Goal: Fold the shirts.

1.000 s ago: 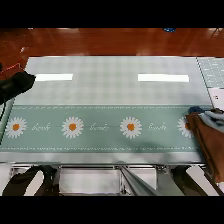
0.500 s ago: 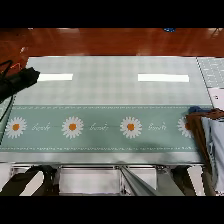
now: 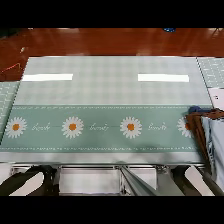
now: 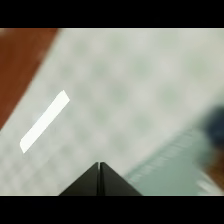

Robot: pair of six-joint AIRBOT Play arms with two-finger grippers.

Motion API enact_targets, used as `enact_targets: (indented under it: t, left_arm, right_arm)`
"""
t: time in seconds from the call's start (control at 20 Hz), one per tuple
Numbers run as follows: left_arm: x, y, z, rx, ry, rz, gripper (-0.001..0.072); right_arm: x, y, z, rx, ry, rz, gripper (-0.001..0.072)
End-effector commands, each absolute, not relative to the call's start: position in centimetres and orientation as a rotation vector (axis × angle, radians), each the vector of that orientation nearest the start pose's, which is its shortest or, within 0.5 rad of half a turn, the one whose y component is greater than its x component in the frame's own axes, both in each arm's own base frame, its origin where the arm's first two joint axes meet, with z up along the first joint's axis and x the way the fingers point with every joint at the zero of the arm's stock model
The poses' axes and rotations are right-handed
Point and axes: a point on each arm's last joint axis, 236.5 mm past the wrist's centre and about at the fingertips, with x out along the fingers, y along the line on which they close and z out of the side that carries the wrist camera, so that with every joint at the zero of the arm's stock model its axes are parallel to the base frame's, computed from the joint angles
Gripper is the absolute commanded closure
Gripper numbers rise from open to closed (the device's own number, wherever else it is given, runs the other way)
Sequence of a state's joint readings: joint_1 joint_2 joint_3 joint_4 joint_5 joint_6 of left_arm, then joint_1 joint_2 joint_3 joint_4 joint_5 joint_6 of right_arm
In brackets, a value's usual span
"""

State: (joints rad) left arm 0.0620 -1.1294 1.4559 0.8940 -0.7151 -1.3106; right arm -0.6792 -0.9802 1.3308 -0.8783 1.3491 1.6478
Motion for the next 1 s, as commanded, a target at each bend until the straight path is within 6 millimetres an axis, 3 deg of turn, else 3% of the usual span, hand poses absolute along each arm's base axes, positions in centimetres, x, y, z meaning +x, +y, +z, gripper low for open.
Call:
enact_targets:
  t: [0.0, 0.1, 0.15, 0.25, 0.4, 0.55, 0.65, 0.95]
  left_arm:
    - [45.2, -12.7, 31.4, -0.268, 0.406, -0.489, 0.0689]
    - [43.8, -14.4, 26.6, -0.150, 0.582, -0.521, 0.0689]
    - [43.4, -14.5, 23.5, -0.098, 0.687, -0.510, 0.0689]
    - [43.2, -13.9, 17.3, -0.040, 0.883, -0.449, 0.0689]
    - [42.9, -13.5, 9.4, -0.101, 1.080, -0.389, 0.0689]
    - [41.4, -13.2, 3.2, -0.113, 1.235, -0.372, 0.0689]
    - [41.1, -13.2, 1.9, -0.116, 1.266, -0.368, 0.0689]
    - [40.7, -13.2, 1.9, -0.095, 1.278, -0.386, 0.0688]
  right_arm:
    - [42.6, 5.5, 25.4, 0.596, 0.626, 0.300, 0.0684]
    - [44.2, 10.2, 23.3, 0.372, 0.665, 0.321, 0.0684]
    - [44.6, 11.1, 21.0, 0.271, 0.719, 0.282, 0.0683]
    - [44.5, 10.9, 15.0, 0.110, 0.886, 0.163, 0.0683]
    - [41.6, 9.0, 6.3, -0.032, 1.229, 0.050, 0.0684]
    - [40.1, 8.5, 1.9, -0.050, 1.360, 0.024, 0.0683]
    - [40.1, 8.6, 0.9, -0.029, 1.359, 0.009, 0.0683]
    - [40.4, 8.7, 0.9, -0.026, 1.339, 0.015, 0.0683]
